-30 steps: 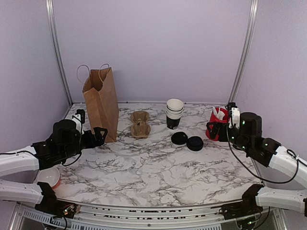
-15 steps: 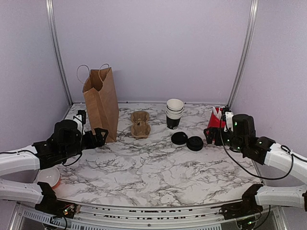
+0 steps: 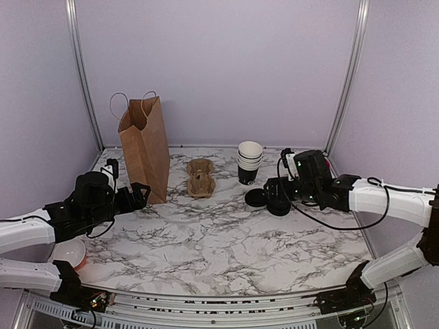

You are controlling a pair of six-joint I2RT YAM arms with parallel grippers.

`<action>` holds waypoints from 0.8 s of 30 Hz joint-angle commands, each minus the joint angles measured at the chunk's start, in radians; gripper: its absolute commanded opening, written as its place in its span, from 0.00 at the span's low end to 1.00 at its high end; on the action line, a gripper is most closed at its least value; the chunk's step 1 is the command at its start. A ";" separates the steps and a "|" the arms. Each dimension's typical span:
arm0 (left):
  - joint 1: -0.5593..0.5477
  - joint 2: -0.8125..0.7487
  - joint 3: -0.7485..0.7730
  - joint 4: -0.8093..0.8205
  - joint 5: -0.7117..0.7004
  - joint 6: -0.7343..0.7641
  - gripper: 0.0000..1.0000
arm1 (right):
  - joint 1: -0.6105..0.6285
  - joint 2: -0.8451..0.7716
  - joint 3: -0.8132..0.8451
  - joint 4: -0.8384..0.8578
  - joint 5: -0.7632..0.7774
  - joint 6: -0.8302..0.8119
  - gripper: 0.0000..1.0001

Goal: Pack the takeout coffee

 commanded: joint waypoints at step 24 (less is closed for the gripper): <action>0.031 -0.134 -0.063 -0.096 0.014 -0.054 0.99 | 0.010 0.570 0.486 -0.142 -0.025 -0.125 1.00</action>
